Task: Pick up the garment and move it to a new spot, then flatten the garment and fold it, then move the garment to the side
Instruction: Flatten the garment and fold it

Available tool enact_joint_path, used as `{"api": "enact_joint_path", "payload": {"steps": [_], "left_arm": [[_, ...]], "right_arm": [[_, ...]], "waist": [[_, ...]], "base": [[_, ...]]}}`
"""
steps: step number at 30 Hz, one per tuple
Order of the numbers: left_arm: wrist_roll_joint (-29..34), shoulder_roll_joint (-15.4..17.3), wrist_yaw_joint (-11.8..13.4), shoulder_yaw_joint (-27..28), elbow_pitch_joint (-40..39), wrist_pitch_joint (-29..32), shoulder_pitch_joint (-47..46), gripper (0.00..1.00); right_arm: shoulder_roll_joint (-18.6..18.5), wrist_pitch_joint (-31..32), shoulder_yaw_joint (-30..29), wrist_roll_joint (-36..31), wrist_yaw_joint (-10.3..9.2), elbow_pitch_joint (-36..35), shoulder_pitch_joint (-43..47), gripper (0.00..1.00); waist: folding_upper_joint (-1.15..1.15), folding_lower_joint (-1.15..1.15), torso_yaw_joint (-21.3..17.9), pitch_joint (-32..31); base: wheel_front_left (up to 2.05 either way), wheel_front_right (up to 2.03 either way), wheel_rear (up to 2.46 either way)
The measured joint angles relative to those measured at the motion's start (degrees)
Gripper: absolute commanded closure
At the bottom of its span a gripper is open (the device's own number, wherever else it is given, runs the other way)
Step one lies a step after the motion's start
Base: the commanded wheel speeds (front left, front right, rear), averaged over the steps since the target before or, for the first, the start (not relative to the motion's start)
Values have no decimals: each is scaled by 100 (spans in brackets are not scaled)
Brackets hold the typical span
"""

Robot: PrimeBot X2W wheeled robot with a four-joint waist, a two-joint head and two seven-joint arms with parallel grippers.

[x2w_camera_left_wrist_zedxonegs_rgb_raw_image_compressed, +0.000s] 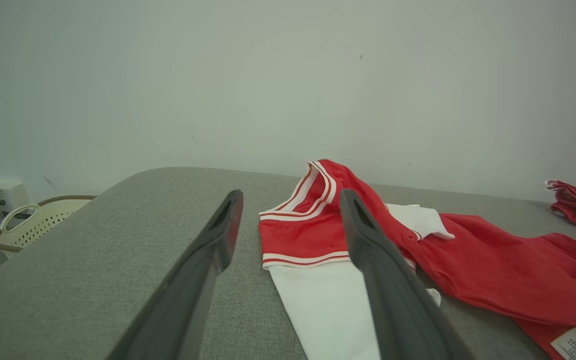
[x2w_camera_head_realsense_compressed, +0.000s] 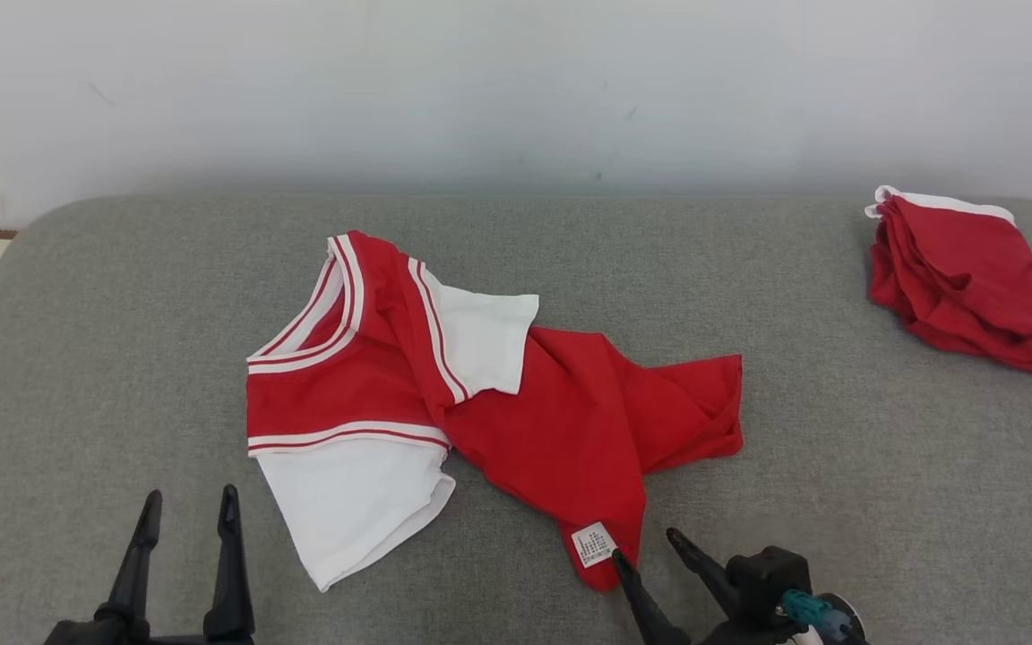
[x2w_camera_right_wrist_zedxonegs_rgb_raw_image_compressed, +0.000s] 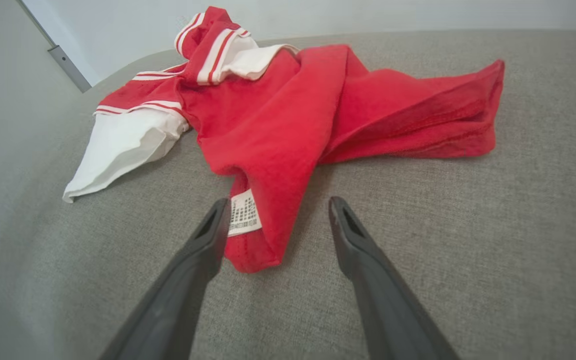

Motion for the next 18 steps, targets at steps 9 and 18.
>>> {"api": "enact_joint_path", "payload": {"steps": [9, 18], "left_arm": [[7, -74, -86, -144, 100, 0, -19, 0], [7, -89, -140, -124, 211, 0, -26, 0]], "right_arm": [[94, 27, 272, 71, 0, 821, -330, 60], [85, -380, 296, 87, 0, 1449, -975, 100]], "waist": [[0, 0, 141, 2], [0, 0, 268, -40]], "base": [[0, 0, 0], [0, 0, 0]]}}
